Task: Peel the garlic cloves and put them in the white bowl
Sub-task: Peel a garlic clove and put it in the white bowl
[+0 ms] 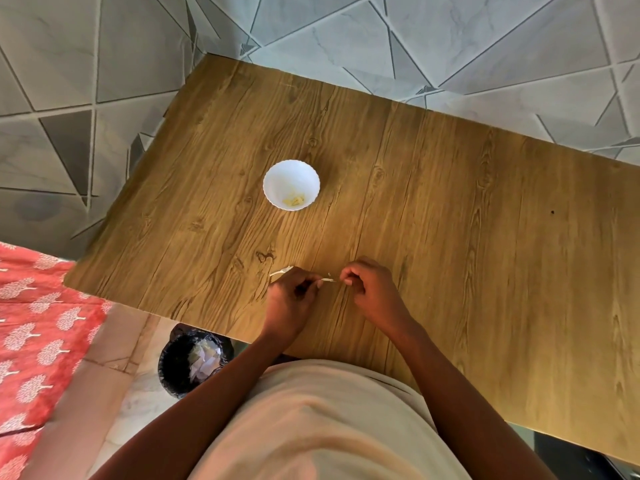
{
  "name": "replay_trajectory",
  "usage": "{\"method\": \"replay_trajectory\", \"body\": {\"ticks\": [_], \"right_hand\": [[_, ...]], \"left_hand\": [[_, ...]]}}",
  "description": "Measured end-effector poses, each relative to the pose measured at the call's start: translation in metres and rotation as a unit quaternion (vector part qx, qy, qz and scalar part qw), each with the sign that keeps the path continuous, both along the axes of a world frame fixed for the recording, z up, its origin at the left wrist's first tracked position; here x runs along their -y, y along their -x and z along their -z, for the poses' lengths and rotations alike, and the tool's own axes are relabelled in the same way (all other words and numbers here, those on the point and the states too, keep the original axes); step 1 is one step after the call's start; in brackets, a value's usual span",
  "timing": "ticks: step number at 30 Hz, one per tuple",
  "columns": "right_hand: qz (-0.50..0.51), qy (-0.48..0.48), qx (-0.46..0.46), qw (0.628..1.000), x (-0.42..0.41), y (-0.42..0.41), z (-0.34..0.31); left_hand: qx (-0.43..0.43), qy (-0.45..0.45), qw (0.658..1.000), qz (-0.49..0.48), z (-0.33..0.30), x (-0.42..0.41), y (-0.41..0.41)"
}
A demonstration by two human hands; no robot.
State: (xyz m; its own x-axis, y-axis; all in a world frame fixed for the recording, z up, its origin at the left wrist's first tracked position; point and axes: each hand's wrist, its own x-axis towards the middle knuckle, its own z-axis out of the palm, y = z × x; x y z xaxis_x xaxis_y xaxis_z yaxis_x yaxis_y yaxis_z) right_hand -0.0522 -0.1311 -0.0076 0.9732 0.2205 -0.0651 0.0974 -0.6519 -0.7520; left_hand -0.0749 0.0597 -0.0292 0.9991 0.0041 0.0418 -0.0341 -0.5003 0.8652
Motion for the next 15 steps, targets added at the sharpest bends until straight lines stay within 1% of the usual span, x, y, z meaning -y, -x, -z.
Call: {"method": "replay_trajectory", "body": {"ticks": [2,5,8,12,15], "right_hand": [[0.003,0.008,0.015,1.0,0.003,0.0,0.001],[-0.009,-0.018,0.009,1.0,-0.002,-0.001,0.0],[-0.009,-0.042,-0.013,0.999,-0.012,-0.001,-0.001],[0.054,-0.098,-0.067,0.991,-0.016,-0.001,-0.004],[0.056,-0.092,-0.1,0.989,-0.016,0.0,-0.006]], "left_hand": [[-0.007,0.013,1.0,-0.005,0.001,-0.001,0.0],[-0.018,0.028,0.999,-0.007,0.0,0.0,0.002],[-0.015,0.031,0.999,-0.001,0.0,0.0,0.002],[-0.016,0.039,0.999,-0.001,0.0,0.0,0.001],[-0.001,0.021,1.0,0.013,0.0,0.001,0.002]]}}
